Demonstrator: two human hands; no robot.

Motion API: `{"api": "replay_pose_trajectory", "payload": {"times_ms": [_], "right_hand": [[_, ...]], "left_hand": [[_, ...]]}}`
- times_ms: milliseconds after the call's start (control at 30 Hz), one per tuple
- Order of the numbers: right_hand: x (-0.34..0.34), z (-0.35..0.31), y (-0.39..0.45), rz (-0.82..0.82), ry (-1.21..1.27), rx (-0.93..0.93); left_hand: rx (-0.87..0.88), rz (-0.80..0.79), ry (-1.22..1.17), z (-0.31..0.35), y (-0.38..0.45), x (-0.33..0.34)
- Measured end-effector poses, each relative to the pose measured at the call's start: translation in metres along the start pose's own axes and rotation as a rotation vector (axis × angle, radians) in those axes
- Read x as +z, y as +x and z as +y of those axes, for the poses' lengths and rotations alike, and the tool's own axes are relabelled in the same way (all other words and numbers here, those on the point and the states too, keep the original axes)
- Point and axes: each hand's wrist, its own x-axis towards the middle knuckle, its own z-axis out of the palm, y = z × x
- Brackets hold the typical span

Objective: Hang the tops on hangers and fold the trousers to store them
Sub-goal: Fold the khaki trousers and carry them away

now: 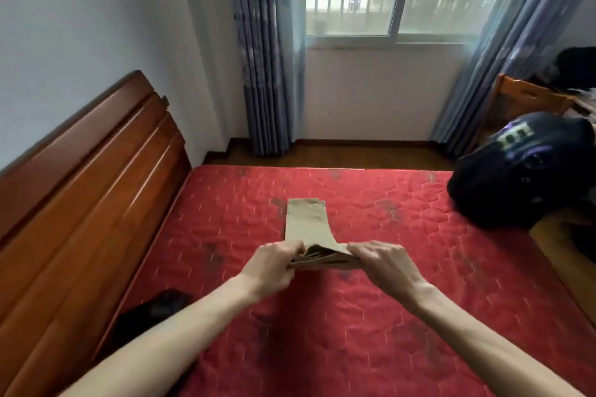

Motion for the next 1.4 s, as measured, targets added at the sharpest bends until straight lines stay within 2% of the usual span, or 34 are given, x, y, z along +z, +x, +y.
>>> {"api": "replay_pose_trajectory", "payload": {"times_ms": [167,267,433,533,633,767,933,1000,1233,1400], "right_hand": [[0.094,-0.038,-0.097,-0.397,0.080,0.016],[0.148,-0.052,-0.150,-0.720,0.133,0.055],[0.224,-0.070,-0.223,-1.051,0.259,0.066],[0.260,-0.075,-0.256,-1.180,0.305,0.007],[0.298,-0.078,-0.278,-1.128,0.281,0.057],[0.355,-0.081,-0.284,-0.940,0.282,0.159],[0.441,-0.095,-0.300,-0.803,0.242,0.209],[0.469,-0.100,-0.315,-0.751,0.211,0.186],[0.513,-0.079,-0.392,-0.664,0.184,0.102],[0.517,-0.065,-0.399,-0.651,0.170,0.015]], "left_hand": [[-0.050,-0.309,0.020,-0.025,-0.067,0.137],[-0.056,-0.483,0.025,-0.032,-0.102,0.202],[-0.029,-0.780,-0.016,-0.036,-0.158,0.288],[-0.017,-0.961,-0.023,-0.040,-0.179,0.326],[0.018,-0.988,-0.007,-0.054,-0.191,0.361],[0.038,-0.767,0.117,-0.088,-0.185,0.413],[-0.143,-0.554,0.181,-0.133,-0.174,0.495],[-0.148,-0.492,0.185,-0.141,-0.179,0.527],[0.070,-0.351,0.208,-0.165,-0.227,0.602],[0.396,-0.380,0.219,-0.190,-0.245,0.595]]}}
